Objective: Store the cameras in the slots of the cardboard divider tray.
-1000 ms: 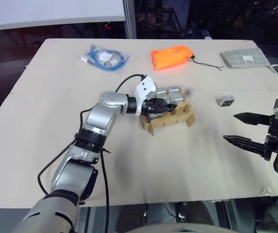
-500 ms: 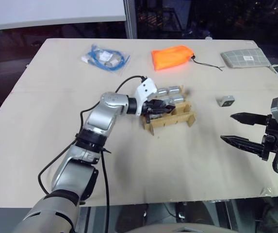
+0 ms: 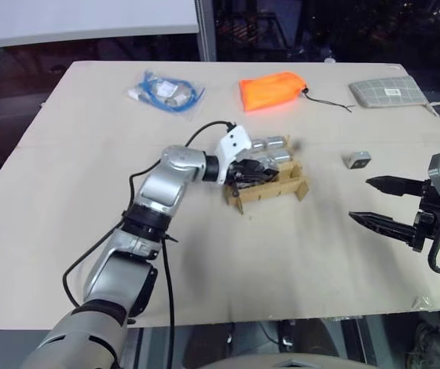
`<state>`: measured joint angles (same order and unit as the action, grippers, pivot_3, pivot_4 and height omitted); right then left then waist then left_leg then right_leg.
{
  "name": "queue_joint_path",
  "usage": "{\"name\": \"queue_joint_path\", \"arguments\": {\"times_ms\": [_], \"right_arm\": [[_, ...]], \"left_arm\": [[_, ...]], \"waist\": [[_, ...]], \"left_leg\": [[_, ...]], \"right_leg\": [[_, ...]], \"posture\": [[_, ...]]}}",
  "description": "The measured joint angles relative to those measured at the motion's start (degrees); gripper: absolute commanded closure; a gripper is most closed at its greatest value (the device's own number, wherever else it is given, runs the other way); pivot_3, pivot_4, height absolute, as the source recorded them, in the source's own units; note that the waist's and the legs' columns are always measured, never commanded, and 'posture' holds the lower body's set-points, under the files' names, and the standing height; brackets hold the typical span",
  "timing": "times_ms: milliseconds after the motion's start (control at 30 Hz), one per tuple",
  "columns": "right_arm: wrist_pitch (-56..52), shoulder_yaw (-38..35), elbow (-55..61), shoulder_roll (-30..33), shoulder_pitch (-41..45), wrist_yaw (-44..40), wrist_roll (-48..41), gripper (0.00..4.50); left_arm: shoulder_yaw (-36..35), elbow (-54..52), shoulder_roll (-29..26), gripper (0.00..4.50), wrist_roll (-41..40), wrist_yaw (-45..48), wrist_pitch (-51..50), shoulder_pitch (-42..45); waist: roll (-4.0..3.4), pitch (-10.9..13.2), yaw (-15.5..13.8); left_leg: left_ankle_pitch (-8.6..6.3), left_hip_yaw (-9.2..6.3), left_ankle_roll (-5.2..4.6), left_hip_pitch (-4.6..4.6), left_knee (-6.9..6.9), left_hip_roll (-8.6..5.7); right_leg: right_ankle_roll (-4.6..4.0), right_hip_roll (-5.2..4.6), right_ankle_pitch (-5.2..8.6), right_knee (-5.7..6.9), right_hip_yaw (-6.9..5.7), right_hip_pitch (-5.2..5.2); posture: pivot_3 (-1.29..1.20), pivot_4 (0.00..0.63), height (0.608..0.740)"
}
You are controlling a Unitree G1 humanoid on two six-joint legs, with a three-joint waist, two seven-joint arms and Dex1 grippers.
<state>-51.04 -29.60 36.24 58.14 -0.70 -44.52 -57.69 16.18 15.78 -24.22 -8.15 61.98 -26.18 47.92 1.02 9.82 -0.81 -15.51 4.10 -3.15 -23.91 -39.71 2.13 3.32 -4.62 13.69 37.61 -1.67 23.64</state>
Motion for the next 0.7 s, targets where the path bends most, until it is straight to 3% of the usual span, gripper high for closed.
{"name": "queue_joint_path", "arguments": {"times_ms": [600,700], "right_arm": [[2.54,2.83,0.0,-1.57,-0.74,-0.48,4.1,0.08],[2.59,2.84,0.0,-1.75,-0.71,-0.26,4.42,0.0]], "left_arm": [[11.21,7.71,-3.97,3.7,9.43,13.7,0.98,14.95],[11.42,8.2,-3.7,2.23,10.25,14.39,1.6,15.06]], "waist": [[0.03,0.02,0.1],[0.03,0.02,0.14]], "left_leg": [[0.0,0.0,0.0,-0.02,0.0,0.01],[0.0,0.0,-0.01,-0.01,0.0,0.02]], "right_leg": [[0.0,0.05,0.01,-0.02,0.02,0.02],[0.0,0.06,0.01,-0.01,0.03,0.03]], "posture": [[0.0,0.15,0.74],[0.0,0.15,0.74]]}}
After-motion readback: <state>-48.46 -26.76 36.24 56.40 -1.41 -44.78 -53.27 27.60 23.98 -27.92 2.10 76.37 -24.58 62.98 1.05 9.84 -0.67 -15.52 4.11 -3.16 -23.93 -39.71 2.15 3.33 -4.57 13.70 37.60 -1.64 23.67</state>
